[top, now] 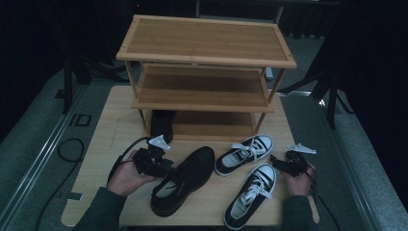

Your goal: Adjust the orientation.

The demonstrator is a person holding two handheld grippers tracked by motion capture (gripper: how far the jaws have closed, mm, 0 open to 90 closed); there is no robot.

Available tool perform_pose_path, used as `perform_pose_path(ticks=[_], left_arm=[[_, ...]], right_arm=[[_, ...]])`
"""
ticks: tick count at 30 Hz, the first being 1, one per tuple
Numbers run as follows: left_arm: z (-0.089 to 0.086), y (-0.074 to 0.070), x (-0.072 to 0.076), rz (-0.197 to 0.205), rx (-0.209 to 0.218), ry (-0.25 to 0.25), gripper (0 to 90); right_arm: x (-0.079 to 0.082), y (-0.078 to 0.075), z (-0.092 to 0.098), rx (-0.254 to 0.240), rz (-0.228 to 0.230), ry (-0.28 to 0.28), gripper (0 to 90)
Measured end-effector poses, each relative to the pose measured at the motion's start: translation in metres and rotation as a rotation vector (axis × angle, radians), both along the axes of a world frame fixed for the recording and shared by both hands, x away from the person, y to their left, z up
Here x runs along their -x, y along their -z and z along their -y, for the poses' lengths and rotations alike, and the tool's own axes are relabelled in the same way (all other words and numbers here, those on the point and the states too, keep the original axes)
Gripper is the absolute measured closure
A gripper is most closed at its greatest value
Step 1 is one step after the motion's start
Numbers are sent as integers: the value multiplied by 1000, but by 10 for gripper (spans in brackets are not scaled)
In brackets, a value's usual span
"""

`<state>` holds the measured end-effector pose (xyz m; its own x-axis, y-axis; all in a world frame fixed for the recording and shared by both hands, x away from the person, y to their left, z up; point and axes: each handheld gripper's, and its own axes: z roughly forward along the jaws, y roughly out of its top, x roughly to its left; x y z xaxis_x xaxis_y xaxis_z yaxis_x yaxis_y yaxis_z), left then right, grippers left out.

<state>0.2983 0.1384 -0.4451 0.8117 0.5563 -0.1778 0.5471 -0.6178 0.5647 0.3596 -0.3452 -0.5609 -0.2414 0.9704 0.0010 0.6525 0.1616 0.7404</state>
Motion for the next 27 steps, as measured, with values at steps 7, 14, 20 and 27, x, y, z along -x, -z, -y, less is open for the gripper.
perform_pose_path(ticks=[7, 14, 20, 27], left_arm=[[4, 4, 2, 14, -37, 3, 661], [7, 8, 3, 15, -59, 4, 686], [11, 10, 3, 20, -94, 3, 704], [14, 12, 3, 18, -107, -5, 711]], right_arm=[[0, 0, 0, 0, 0, 0, 270], [0, 0, 0, 1, 0, 0, 270], [0, 0, 0, 0, 0, 0, 270], [0, 0, 0, 0, 0, 0, 270]])
